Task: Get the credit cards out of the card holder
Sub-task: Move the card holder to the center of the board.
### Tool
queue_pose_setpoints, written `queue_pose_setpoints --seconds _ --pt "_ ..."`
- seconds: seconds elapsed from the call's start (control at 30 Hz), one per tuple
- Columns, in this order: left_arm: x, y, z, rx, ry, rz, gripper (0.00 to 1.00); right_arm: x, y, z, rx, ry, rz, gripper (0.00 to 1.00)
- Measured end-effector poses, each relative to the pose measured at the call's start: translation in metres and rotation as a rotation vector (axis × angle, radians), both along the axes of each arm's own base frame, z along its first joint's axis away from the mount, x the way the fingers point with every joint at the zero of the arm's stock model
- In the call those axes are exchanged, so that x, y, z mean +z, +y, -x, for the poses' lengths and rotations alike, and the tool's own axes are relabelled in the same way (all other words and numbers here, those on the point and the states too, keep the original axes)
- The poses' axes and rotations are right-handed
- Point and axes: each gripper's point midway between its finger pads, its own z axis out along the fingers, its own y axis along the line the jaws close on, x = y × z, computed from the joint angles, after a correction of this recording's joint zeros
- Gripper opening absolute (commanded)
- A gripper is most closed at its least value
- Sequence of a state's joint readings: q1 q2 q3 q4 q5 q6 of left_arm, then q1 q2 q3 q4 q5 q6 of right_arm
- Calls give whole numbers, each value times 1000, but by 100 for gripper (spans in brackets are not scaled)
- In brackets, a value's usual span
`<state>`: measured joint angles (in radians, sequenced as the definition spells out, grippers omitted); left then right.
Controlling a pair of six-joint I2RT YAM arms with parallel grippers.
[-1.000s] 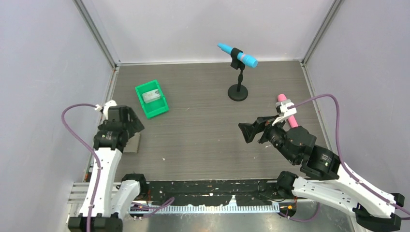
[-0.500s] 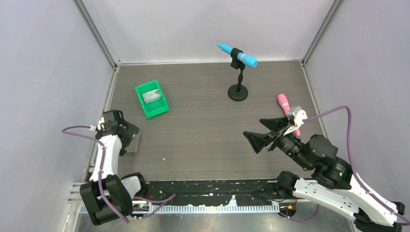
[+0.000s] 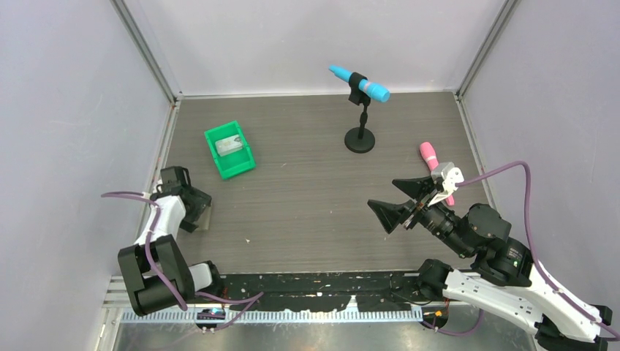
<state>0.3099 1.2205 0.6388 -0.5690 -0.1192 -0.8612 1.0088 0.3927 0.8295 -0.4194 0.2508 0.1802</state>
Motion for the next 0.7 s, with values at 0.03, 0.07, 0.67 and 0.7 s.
queue_pose_setpoints --seconds 0.03,0.07,0.67,0.7 --pt "0 0 1 0 1 0 62 0 0 0 -3 -2 2 97" --pt "-1 0 1 1 2 0 57 0 -1 -1 -6 -4 4 97" --pt "-1 -57 -13 -143 -214 191 38 0 -10 -15 -100 -2 26 98" --pt "-1 -62 -11 -153 -220 204 40 0 -11 -15 -107 -1 27 98"
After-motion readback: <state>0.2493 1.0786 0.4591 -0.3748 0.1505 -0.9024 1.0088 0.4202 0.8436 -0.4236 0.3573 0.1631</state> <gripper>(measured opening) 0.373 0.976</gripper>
